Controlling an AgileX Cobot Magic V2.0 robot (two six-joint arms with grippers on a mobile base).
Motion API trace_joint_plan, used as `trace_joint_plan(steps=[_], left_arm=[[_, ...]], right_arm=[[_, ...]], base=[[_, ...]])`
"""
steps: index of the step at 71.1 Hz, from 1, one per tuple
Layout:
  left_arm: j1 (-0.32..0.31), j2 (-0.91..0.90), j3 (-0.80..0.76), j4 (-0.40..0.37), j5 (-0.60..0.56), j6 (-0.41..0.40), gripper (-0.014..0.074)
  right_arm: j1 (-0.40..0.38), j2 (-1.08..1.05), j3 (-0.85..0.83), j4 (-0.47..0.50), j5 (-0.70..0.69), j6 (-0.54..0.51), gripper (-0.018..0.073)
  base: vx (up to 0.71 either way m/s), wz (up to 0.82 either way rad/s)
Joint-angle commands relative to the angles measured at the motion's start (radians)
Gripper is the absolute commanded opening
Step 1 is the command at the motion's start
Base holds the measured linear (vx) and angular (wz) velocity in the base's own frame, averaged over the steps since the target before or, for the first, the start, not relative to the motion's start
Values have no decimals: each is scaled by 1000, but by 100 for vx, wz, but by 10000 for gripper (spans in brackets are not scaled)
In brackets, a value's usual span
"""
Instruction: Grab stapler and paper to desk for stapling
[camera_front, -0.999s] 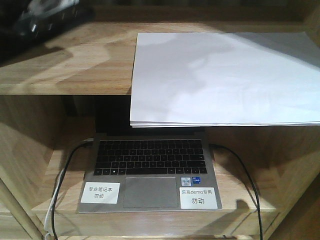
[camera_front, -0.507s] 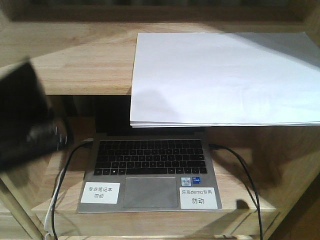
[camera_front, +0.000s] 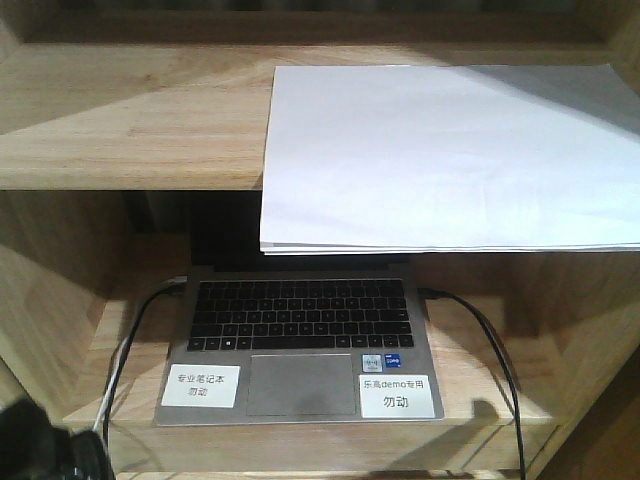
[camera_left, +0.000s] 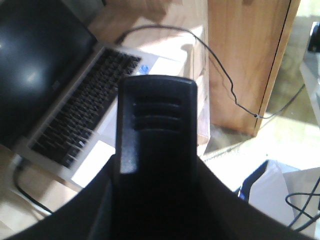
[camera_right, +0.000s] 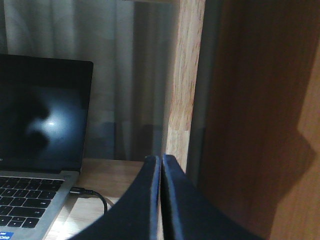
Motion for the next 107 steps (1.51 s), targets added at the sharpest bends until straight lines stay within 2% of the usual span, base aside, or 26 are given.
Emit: trace_joint_plan(steps=[1, 12, 20, 95, 107], left_arm=[[-2, -57, 52, -65, -151, -1, -6], [-2, -121, 162, -66, -226, -56, -6], [-2, -135, 172, -60, -251, -72, -6], [-1, -135, 171, -64, -251, -72, -6], [-1, -135, 171, -64, -251, -72, -6]], right_arm=[[-1, -11, 5, -4, -70, -3, -10], [-1, -11, 5, -4, -70, -3, -10], [-1, -11, 5, -4, -70, -3, -10], [-1, -11, 5, -4, -71, -3, -10], [-1, -11, 5, -9, -148, -3, -10]], base=[[0, 0], [0, 0], [0, 0], [0, 0], [0, 0]])
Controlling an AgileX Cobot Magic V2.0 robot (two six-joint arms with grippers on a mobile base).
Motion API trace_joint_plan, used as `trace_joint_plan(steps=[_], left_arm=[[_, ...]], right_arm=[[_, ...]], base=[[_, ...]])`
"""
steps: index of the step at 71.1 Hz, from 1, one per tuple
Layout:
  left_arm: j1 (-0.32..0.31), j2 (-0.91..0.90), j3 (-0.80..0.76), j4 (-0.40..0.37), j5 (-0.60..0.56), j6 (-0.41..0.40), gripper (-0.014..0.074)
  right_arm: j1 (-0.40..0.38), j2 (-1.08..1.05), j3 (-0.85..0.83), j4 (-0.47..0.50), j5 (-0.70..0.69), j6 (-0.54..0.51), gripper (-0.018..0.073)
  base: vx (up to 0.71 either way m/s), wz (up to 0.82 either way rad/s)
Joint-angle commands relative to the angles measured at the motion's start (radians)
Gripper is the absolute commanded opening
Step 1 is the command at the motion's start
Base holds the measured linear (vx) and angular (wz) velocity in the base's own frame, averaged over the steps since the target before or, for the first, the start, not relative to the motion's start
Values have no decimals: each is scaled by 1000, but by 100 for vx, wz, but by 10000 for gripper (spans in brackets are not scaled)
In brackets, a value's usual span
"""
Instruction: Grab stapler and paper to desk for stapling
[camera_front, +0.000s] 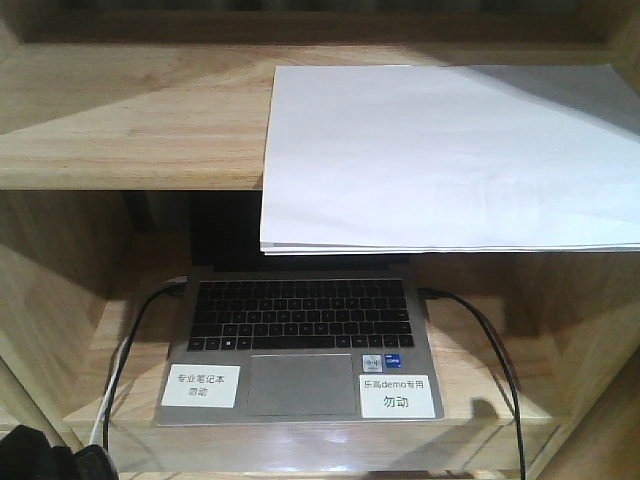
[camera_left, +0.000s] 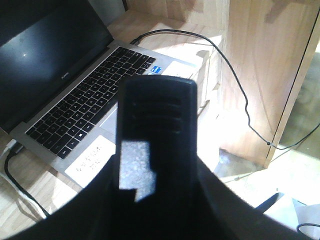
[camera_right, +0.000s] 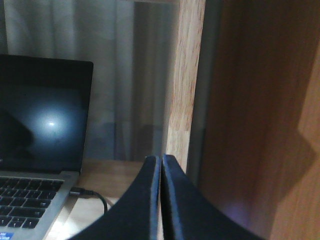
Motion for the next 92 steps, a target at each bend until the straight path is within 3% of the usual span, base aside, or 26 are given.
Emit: trace_joint_plan(steps=[1, 5, 11, 15, 25, 31, 44, 54, 67, 73, 92], left_arm=[[-1, 10, -31, -53, -92, -8, -6], [-1, 10, -31, -53, -92, -8, -6], [-1, 10, -31, -53, -92, -8, -6], [-1, 10, -31, -53, -92, -8, -6], [-1, 10, -31, -53, -92, -8, -6], [-1, 10, -31, -53, -92, -8, -6], [-1, 10, -31, -53, -92, -8, -6], [-1, 10, -31, -53, -92, -8, -6], [-1, 10, -31, -53, -92, -8, -6], [-1, 10, -31, -53, -92, -8, -6], [-1, 10, -31, -53, -92, -8, -6]], right_arm=[[-1, -11, 5, -9, -144, -3, -10], [-1, -11, 5, -9, -213, -2, -10], [0, -11, 5, -9, -312, 112, -10], [0, -11, 5, -13, -337, 235, -10], [0, -11, 5, -69, -338, 686, -10], [0, -10, 5, -94, -325, 898, -10], [2, -10, 5, -193, -279, 1207, 41], [2, -10, 5, -303, -285, 1435, 195], [2, -9, 5, -377, -364, 1526, 456], [2, 16, 3, -378, -435, 1555, 528], [3, 251, -59, -479, -706, 1705, 555]], base=[[0, 0], [0, 0], [0, 0], [0, 0], [0, 0], [0, 0], [0, 0], [0, 0], [0, 0], [0, 0], [0, 0]])
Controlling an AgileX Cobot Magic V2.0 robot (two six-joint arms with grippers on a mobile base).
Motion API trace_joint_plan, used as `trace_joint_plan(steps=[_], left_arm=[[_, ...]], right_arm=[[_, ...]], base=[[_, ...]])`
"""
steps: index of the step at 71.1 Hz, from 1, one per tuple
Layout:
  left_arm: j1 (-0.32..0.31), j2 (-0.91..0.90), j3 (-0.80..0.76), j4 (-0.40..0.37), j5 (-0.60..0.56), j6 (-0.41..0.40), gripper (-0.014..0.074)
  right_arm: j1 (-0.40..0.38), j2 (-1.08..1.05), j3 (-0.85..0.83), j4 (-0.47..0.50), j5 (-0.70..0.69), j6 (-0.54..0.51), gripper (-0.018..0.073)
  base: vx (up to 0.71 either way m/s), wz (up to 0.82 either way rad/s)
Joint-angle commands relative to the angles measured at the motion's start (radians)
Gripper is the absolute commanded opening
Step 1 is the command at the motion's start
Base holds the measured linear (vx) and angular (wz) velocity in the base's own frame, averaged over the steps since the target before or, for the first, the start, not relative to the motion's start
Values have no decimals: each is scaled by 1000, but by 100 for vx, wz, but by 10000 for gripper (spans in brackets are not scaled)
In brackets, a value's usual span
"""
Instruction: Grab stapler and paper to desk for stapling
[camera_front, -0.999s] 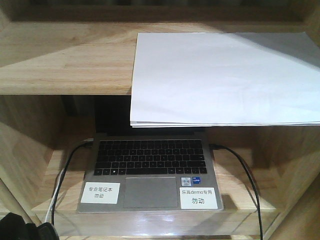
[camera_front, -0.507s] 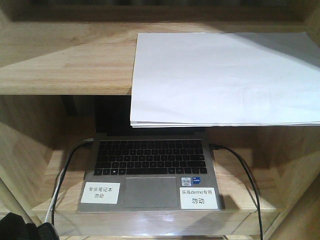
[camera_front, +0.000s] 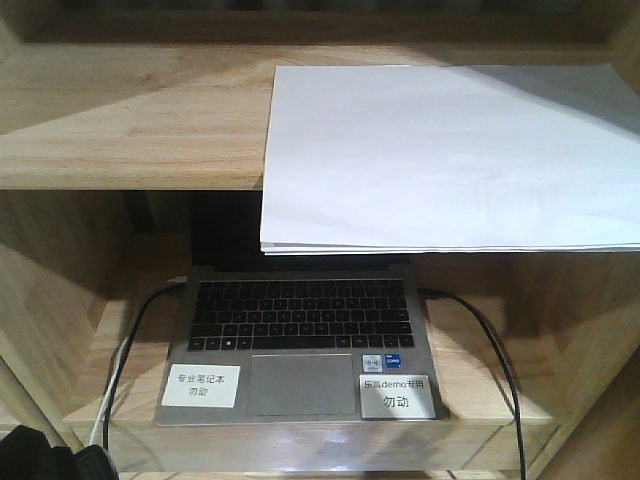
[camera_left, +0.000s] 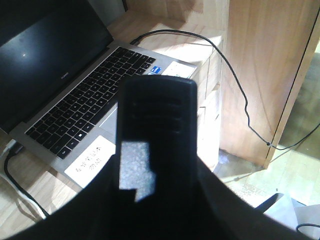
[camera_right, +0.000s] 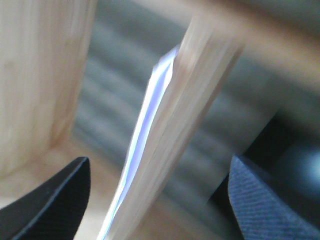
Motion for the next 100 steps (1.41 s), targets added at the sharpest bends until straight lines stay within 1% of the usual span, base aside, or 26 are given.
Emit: trace_joint_plan(steps=[1, 12, 20, 43, 49, 55, 58, 67, 87, 93, 100], left_arm=[[-1, 10, -31, -50, -92, -8, -6], [-1, 10, -31, -50, -92, -8, -6], [-1, 10, -31, -50, -92, -8, -6], [-1, 10, -31, -50, -92, -8, -6], [-1, 10, -31, -50, -92, -8, -6], [-1, 10, -31, -50, -92, -8, -6], [-1, 10, -31, -50, -92, -8, -6], [-1, 10, -31, -50, -92, -8, -6], [-1, 10, -31, -50, -92, -8, -6], [-1, 10, -31, -50, -92, -8, -6], [-1, 10, -31, -50, -92, -8, -6]], right_arm=[[6, 92, -62, -40, -132, 34, 555], [62, 220, -132, -35, -158, 33, 555], [60, 306, -169, -27, -216, 33, 555], [60, 524, -262, 2, -297, 33, 554], [60, 566, -270, 23, -297, 34, 545], [60, 603, -270, 68, -310, 34, 528], [60, 618, -271, 83, -322, 34, 516], [60, 655, -283, 78, -347, 34, 478], [60, 705, -331, 26, -386, 37, 387], [60, 708, -331, 14, -383, 62, 318], [60, 708, -331, -1, -385, 86, 181]], base=[[0, 0], [0, 0], [0, 0], [0, 0], [0, 0], [0, 0], [0, 0], [0, 0], [0, 0], [0, 0], [0, 0]])
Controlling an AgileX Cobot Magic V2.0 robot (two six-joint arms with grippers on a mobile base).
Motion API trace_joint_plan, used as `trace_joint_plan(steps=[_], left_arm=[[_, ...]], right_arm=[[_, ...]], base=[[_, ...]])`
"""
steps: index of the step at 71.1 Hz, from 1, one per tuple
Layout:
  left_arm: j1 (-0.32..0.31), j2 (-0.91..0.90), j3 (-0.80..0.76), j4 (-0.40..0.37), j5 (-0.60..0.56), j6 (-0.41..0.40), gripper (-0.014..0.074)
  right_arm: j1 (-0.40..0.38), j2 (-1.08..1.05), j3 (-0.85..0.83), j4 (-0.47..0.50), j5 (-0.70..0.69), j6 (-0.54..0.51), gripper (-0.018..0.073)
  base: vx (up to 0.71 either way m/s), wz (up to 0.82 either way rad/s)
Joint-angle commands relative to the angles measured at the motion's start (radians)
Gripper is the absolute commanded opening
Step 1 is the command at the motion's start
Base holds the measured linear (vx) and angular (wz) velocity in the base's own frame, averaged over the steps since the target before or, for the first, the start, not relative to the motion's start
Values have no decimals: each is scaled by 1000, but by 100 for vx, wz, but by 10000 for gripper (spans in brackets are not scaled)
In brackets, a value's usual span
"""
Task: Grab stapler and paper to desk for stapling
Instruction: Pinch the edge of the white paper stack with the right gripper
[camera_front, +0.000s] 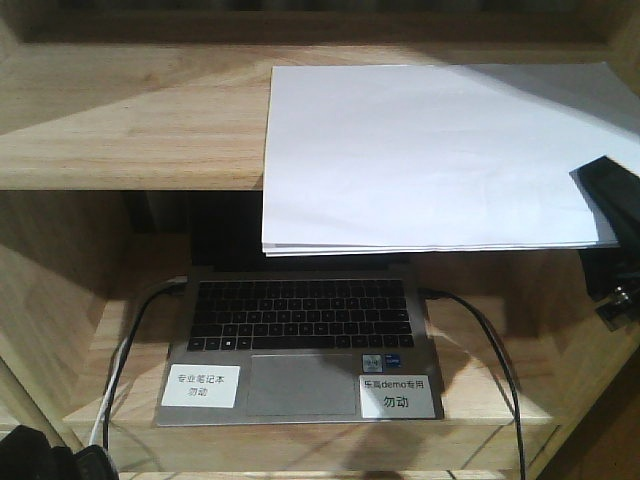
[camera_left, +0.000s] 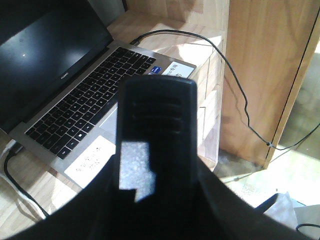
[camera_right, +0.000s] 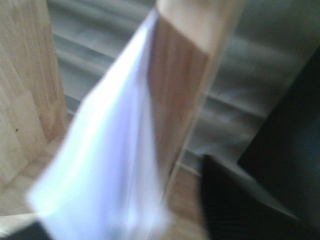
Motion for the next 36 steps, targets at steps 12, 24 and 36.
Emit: trace_joint_plan(steps=[12, 24, 36], left_arm=[[-1, 10, -31, -50, -92, -8, -6], [-1, 10, -31, -50, -92, -8, -6], [-1, 10, -31, -50, -92, -8, -6]], right_arm=[[0, -1, -29, -40, -127, 41, -15], [0, -69, -29, -76, -139, 42, -11], [0, -191, -29, -77, -135, 27, -10]], base=[[0, 0], [0, 0], [0, 0]])
